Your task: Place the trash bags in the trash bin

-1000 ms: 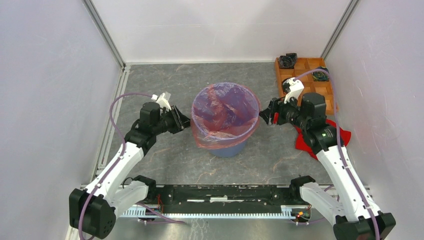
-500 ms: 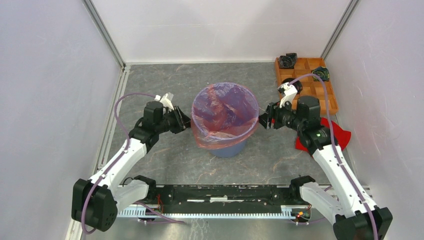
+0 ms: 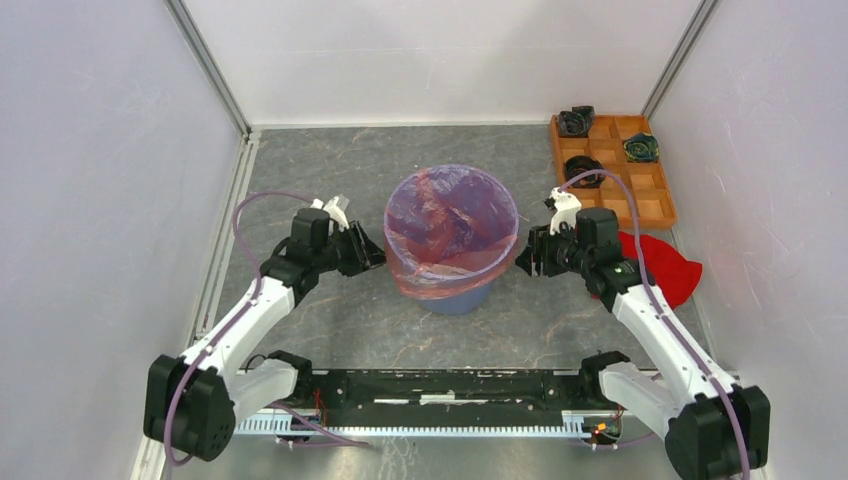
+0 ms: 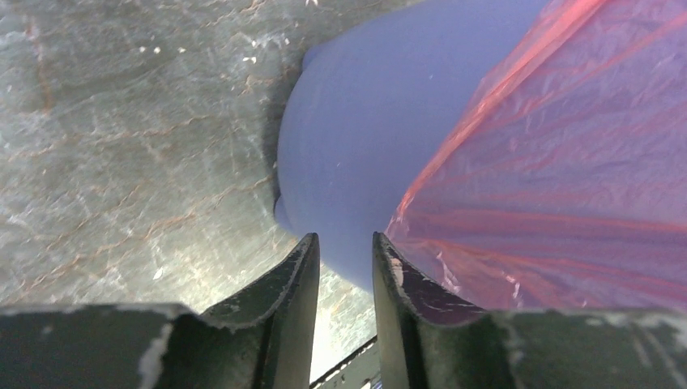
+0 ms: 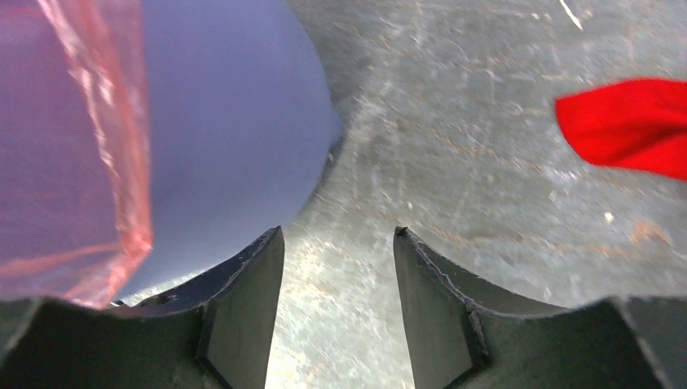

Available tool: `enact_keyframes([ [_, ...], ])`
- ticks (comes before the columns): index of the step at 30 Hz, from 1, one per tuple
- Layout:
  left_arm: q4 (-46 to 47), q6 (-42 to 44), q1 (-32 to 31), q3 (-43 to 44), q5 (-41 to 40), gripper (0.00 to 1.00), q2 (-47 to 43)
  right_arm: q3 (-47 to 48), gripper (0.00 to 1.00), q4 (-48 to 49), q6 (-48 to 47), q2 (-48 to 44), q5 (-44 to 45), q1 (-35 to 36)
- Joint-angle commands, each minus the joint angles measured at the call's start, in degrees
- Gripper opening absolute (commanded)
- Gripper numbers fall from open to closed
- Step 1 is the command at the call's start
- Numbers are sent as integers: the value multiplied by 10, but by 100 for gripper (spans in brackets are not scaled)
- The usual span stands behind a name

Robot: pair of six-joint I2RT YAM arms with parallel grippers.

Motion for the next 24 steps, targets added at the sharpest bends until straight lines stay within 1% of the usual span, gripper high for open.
enact_keyframes([
  [1, -88, 70, 0, 34, -44, 43, -59, 60, 61, -98, -43, -56, 74, 1],
  [3, -123, 84, 0, 42, -72, 47, -89, 82, 63, -138, -54, -78, 95, 2],
  [5, -150, 90, 0, 51, -112, 53, -118, 104, 67, -160, -58, -89, 99, 2],
  [8, -170, 86, 0, 76, -147, 63, -150, 134, 73, -163, -61, -89, 87, 2],
  [10, -183, 86, 0, 105, -179, 66, -161, 163, 74, -172, -63, -74, 85, 1],
  [12, -197, 95, 0, 140, -212, 71, -171, 196, 75, -185, -66, -60, 74, 1],
  [14, -200, 113, 0, 174, -227, 78, -184, 213, 79, -178, -69, -57, 70, 2],
  [15, -190, 126, 0, 192, -211, 81, -188, 215, 83, -168, -70, -57, 68, 1],
  [16, -173, 146, 0, 209, -173, 83, -186, 216, 84, -164, -73, -54, 63, 1],
  [18, -155, 163, -1, 253, -52, 83, -150, 219, 84, -160, -75, -41, 56, 1],
  [20, -158, 156, -2, 304, 54, 78, -84, 213, 84, -150, -72, -32, 48, 2],
  [21, -157, 152, -4, 332, 88, 76, -63, 207, 84, -143, -70, -31, 44, 2],
  [22, -152, 148, -11, 347, 98, 76, -51, 202, 85, -138, -70, -31, 41, 2],
  [24, -146, 152, -41, 378, 68, 78, -37, 190, 85, -130, -70, -37, 41, 1],
])
